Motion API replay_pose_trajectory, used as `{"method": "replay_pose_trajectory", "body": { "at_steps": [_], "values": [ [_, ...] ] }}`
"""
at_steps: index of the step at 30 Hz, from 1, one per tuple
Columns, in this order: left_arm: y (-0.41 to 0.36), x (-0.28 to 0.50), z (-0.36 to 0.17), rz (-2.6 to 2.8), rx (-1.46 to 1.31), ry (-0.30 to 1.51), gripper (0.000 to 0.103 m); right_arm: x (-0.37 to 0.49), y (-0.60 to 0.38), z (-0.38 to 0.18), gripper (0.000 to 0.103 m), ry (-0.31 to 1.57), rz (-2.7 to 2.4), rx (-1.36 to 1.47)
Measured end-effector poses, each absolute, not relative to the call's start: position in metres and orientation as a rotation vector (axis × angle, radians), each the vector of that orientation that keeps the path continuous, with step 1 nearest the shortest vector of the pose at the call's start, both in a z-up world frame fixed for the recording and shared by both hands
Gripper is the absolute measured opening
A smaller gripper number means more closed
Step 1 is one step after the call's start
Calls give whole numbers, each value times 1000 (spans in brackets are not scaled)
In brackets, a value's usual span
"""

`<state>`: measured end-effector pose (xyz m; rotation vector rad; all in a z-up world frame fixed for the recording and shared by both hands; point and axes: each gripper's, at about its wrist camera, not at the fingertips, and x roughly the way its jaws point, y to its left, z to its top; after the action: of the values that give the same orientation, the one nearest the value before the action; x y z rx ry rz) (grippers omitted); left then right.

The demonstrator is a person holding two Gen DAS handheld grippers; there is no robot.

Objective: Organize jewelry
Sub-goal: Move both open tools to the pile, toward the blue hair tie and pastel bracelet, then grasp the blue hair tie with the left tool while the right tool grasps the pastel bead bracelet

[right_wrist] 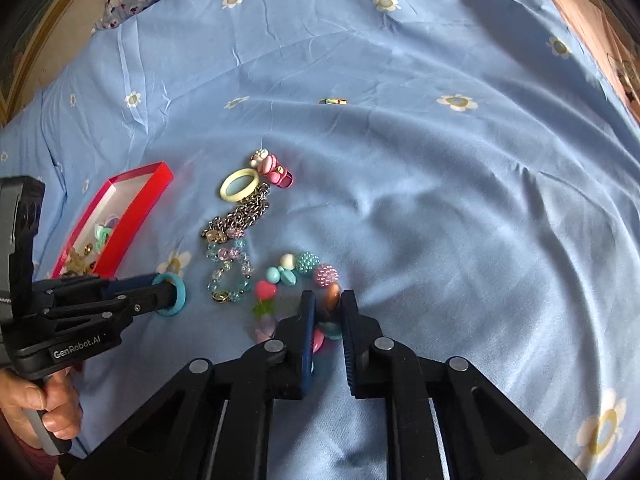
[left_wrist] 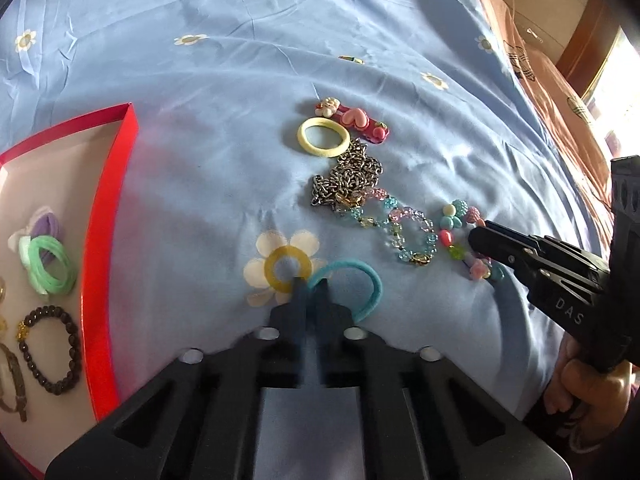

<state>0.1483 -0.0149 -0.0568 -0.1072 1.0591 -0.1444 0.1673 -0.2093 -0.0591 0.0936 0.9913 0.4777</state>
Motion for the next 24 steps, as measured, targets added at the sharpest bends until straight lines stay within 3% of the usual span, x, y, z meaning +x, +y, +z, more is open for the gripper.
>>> {"method": "replay_pose_trajectory", "body": {
  "at_steps": [24],
  "values": [
    [56, 69, -18, -38, -217, 952, 2, 125, -163, 14, 12, 854, 678, 120]
  ]
}}
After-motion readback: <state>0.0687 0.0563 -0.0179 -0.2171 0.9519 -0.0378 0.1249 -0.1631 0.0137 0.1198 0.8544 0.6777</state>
